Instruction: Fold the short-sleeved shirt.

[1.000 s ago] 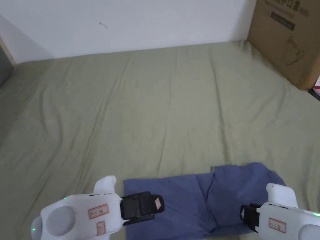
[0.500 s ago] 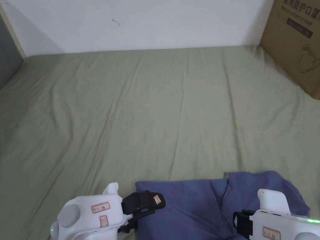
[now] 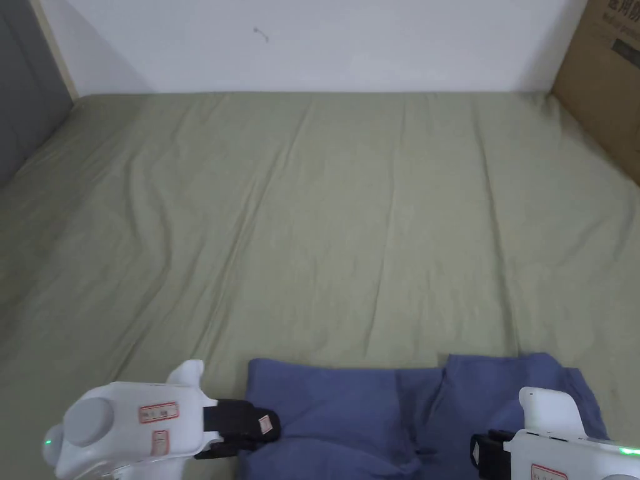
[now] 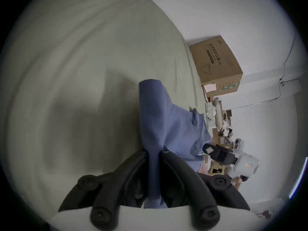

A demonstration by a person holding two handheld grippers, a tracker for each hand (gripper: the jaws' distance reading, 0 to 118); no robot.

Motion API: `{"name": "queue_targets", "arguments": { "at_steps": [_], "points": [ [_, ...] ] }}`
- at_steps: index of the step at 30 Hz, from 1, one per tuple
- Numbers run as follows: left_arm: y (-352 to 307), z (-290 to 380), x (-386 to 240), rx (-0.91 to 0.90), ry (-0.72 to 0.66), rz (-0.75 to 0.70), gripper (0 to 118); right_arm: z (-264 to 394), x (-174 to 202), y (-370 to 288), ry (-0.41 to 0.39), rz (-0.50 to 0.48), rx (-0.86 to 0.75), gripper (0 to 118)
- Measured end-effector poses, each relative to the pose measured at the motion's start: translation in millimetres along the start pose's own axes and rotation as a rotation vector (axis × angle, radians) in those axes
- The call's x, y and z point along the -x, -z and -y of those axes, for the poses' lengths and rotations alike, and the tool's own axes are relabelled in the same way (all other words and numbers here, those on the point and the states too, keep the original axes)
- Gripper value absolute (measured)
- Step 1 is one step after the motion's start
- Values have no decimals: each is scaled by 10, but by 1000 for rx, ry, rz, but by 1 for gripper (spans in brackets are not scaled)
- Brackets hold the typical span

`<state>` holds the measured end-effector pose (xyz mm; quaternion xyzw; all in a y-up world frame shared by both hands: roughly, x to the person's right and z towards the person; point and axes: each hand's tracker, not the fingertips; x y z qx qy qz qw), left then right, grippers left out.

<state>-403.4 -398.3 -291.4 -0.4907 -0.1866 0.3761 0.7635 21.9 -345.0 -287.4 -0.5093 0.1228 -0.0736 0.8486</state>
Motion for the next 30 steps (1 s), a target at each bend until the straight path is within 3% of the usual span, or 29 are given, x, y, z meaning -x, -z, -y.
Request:
{"name": "queue_targets", "arguments": {
  "at_steps": [6,12,19,23,28,30],
  "points": [
    [-796,28,328,-43,-9,-158,6,7,29,31,-9,-8,4,0],
    [-1212,97,179,-55,-11,-254,6,61,-8,49,2,-24,13,0],
    [-1144,-58,-363,-94,62,-300,6,85,-192,-23,34,-25,-3,0],
    [-1029,-93,-976,-130,155,-307,6,83,-384,-79,67,-14,-20,0],
    [-562,-81,-1667,-100,214,-239,6,93,-666,-153,125,-12,-46,0],
    [-270,-56,-1887,-42,305,-209,6,105,-764,-192,145,-5,-60,0]
  ]
}}
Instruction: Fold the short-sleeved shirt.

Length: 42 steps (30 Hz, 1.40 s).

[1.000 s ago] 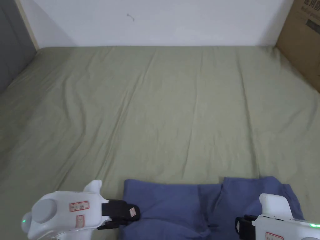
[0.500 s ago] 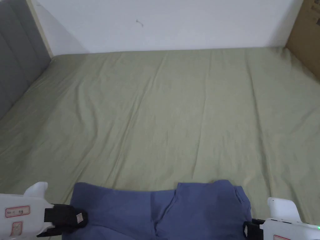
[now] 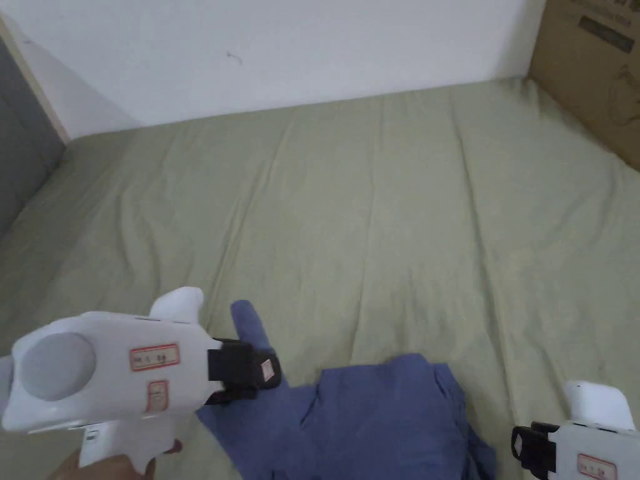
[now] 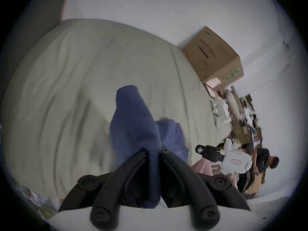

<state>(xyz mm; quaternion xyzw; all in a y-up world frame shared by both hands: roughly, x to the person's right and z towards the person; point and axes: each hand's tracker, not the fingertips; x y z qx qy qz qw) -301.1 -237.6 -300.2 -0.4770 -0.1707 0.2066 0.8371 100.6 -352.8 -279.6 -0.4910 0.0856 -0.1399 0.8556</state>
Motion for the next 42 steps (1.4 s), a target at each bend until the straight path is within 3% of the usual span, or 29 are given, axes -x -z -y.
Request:
{"name": "queue_targets", "arguments": {
  "at_steps": [9,11,12,13,14,15,18,20,23,24,25,26,31,33,39,42],
  "points": [
    [1407,145,-751,242,65,30,8,74,-451,-62,109,26,-15,0],
    [1617,156,-808,268,97,55,34,105,-523,-61,127,31,-9,0],
    [1676,137,-819,267,73,58,59,120,-551,-66,131,35,-6,0],
    [1730,111,-825,274,62,65,94,130,-569,-75,132,38,-4,0],
    [1719,98,-852,277,52,79,110,141,-590,-85,134,43,-3,0],
    [1645,80,-864,263,47,104,113,152,-615,-93,137,47,-3,0],
    [1403,5,-791,227,56,133,109,138,-644,-85,148,47,-3,0],
    [1198,-41,-678,183,44,100,97,129,-636,-79,151,48,-4,0],
    [901,-75,-457,105,11,56,56,112,-610,-55,151,40,-9,0],
    [872,-89,-345,84,-2,30,36,109,-590,-43,148,34,-9,0],
    [885,-104,-223,72,-16,-9,8,107,-570,-34,143,30,-8,0],
    [910,-104,-136,59,-43,-50,4,107,-545,-23,136,27,-5,0],
    [1284,14,64,112,-75,-17,2,116,-463,30,117,12,5,0],
    [1451,150,-36,141,-50,73,2,125,-453,42,115,11,11,0],
    [1905,603,-345,245,-66,121,0,137,-504,22,121,22,18,0],
    [1962,826,-620,306,16,169,0,137,-561,27,133,32,21,0]
  ]
}}
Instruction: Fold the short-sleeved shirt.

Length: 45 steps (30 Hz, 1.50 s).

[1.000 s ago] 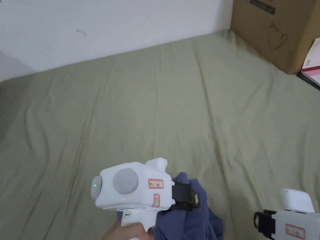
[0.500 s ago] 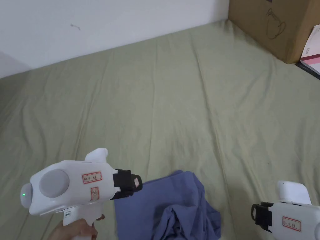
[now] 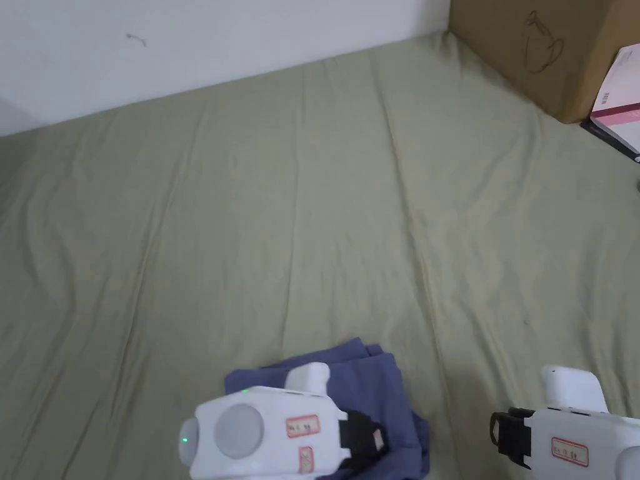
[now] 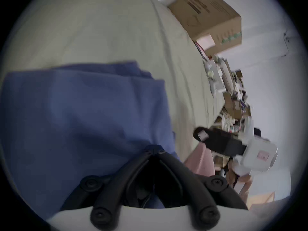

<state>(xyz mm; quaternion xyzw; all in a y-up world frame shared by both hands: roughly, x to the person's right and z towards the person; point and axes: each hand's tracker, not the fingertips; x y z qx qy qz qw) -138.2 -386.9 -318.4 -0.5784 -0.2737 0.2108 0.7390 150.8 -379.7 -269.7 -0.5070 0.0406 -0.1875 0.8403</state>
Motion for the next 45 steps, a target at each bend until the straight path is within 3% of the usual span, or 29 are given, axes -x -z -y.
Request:
{"name": "queue_targets", "arguments": {
  "at_steps": [2,6,10,13,18,22,25,30,37,39,40,41,43,44,45],
  "points": [
    [108,52,-113,33,101,-66,0,-1,-33,7,10,6,4,0],
    [189,12,-133,9,15,-42,0,12,-35,-15,16,2,-2,0],
    [237,40,-276,11,113,-95,0,20,30,-26,-6,1,1,0],
    [282,34,-244,13,46,-25,0,25,72,-19,-13,-4,2,0],
    [378,174,-329,86,102,19,0,20,184,-67,-50,-7,4,0],
    [114,179,-193,26,81,12,0,-36,273,-143,-88,2,-5,0],
    [-413,103,11,-116,32,38,0,-127,415,-200,-136,-1,-23,0],
    [-1296,126,414,-296,-58,-48,0,-246,830,-161,-223,-54,-29,0],
    [-1724,513,1088,-363,-229,-72,0,-156,1445,409,-380,-107,110,0],
    [-1731,629,1190,-365,-256,-59,0,-79,1523,750,-439,-24,164,0],
    [-1723,678,1232,-363,-276,-47,14,-59,1515,890,-426,-7,181,0],
    [-1714,718,1266,-364,-303,-27,37,-71,1533,892,-399,-22,169,0],
    [-1661,746,1284,-356,-320,-5,97,-168,1535,764,-341,-33,161,0],
    [-1612,743,1299,-339,-331,15,109,-180,1520,769,-353,-42,171,0],
    [-1553,723,1307,-327,-339,40,111,-170,1492,766,-370,-52,177,0]
  ]
}}
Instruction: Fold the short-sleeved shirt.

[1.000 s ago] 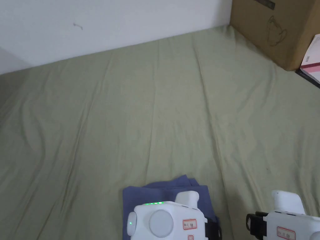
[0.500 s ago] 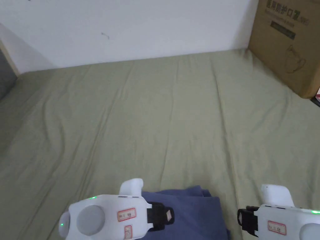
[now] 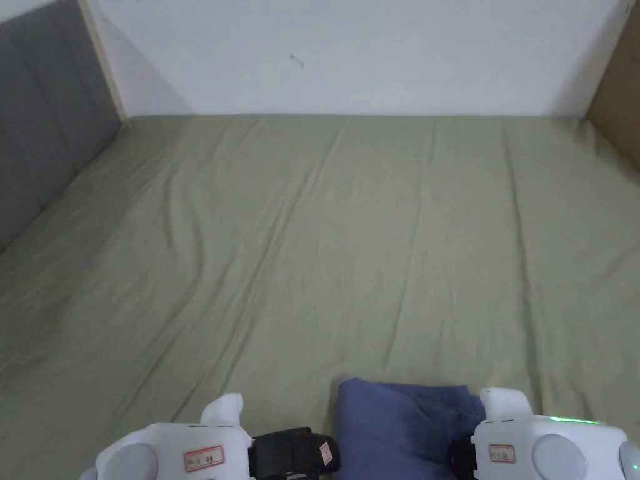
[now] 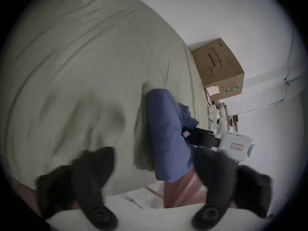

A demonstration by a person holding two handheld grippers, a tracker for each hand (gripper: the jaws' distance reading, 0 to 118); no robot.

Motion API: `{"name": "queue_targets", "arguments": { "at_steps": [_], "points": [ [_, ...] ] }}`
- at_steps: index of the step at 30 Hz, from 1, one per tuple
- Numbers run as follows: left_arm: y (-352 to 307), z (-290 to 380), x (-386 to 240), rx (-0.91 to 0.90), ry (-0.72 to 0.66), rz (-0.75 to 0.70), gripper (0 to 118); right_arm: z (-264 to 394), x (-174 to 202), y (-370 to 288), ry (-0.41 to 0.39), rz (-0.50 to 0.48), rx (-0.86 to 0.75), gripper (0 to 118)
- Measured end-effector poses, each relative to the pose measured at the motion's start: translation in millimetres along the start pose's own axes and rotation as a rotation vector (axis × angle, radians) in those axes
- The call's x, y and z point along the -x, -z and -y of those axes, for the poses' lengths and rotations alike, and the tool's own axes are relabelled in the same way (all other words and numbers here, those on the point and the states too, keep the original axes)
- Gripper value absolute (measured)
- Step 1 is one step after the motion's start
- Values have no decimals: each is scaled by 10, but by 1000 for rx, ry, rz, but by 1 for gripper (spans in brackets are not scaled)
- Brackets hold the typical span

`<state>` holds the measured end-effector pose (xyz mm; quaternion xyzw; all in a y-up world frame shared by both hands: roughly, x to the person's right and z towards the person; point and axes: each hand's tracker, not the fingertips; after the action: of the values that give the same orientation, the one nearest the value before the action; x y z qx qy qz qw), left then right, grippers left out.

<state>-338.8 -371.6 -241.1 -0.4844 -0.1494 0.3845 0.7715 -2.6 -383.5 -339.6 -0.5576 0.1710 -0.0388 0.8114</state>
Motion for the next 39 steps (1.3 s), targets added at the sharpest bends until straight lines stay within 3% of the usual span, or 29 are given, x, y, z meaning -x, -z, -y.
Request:
{"name": "queue_targets", "arguments": {
  "at_steps": [3,8,12,13,14,16,17,18,19,22,28,34,39],
  "points": [
    [195,-103,65,4,-26,57,110,-5,-5,-12,36,-7,1,0],
    [607,-288,112,60,-153,194,110,4,52,14,-10,37,-3,0],
    [1022,-424,391,147,-208,349,109,3,36,16,7,34,0,0],
    [1060,-427,392,141,-237,384,102,2,27,14,16,30,-1,0],
    [1017,-352,248,141,-266,383,83,0,25,11,22,28,-1,0],
    [1143,-323,225,164,-178,162,24,0,19,7,35,29,2,0],
    [1174,-299,262,162,-155,143,23,-8,33,-4,37,32,5,0],
    [1092,-267,233,146,-206,286,23,-16,56,-22,31,44,7,0],
    [1030,-284,232,155,-225,296,23,-18,70,-50,28,44,4,0],
    [955,-449,315,173,-71,193,23,-36,110,-133,46,26,-5,0],
    [256,-755,367,127,64,14,23,-75,262,-324,31,24,-56,0],
    [-752,-1239,814,47,179,-353,23,-81,273,-260,58,30,-53,0],
    [-1408,-1609,1253,76,257,-759,23,-50,269,-154,65,35,-25,0]
  ]
}}
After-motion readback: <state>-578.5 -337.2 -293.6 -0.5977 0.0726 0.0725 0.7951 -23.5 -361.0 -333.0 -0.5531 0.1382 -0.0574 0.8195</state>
